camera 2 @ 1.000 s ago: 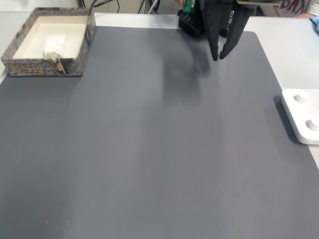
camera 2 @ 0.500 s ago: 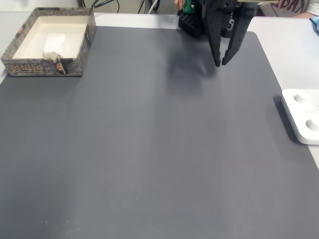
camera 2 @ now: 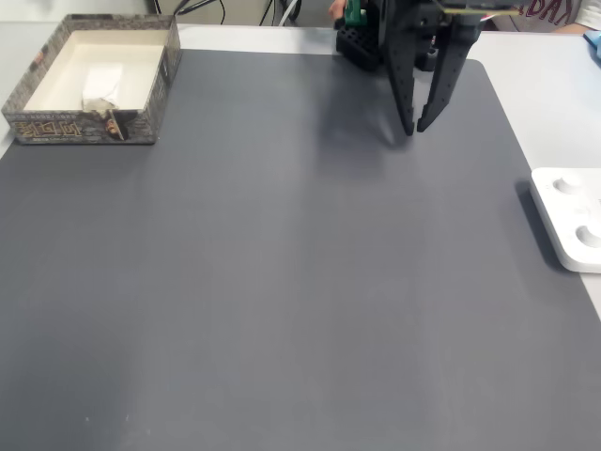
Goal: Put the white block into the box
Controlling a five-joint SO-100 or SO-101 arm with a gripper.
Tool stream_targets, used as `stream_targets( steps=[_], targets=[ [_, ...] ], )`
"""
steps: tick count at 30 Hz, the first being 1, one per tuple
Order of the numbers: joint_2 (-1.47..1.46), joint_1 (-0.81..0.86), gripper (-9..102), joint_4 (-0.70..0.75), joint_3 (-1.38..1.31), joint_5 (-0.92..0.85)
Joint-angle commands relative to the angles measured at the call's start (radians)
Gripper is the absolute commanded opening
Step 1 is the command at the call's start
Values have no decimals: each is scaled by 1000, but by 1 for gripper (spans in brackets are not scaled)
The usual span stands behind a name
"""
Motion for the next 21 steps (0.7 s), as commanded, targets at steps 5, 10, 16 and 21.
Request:
stream_targets(
  steps=[5,10,16,21],
  targets=[
    [51,11,-2,32,21,2],
    [81,2,-2,117,21,3],
    [89,2,-1,179,21,-9],
    [87,5,-1,183,21,-31]
  ],
)
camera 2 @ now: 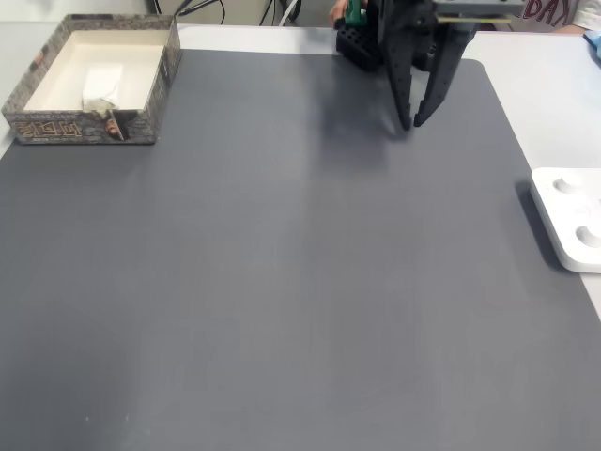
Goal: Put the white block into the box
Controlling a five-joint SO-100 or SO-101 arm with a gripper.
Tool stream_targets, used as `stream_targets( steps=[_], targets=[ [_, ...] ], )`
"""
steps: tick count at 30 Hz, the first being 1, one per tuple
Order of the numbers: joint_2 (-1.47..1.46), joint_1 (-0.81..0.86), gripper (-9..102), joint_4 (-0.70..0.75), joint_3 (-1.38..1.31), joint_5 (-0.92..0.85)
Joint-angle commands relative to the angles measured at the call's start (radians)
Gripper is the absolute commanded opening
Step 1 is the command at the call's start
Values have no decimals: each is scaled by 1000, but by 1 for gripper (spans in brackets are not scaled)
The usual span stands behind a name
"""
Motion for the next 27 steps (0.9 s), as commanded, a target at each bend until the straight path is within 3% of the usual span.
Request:
stream_targets(
  steps=[1,27],
  targets=[
    [25,5,-1,8,20,-15],
    [37,3,0,17,20,-40]
  ],
)
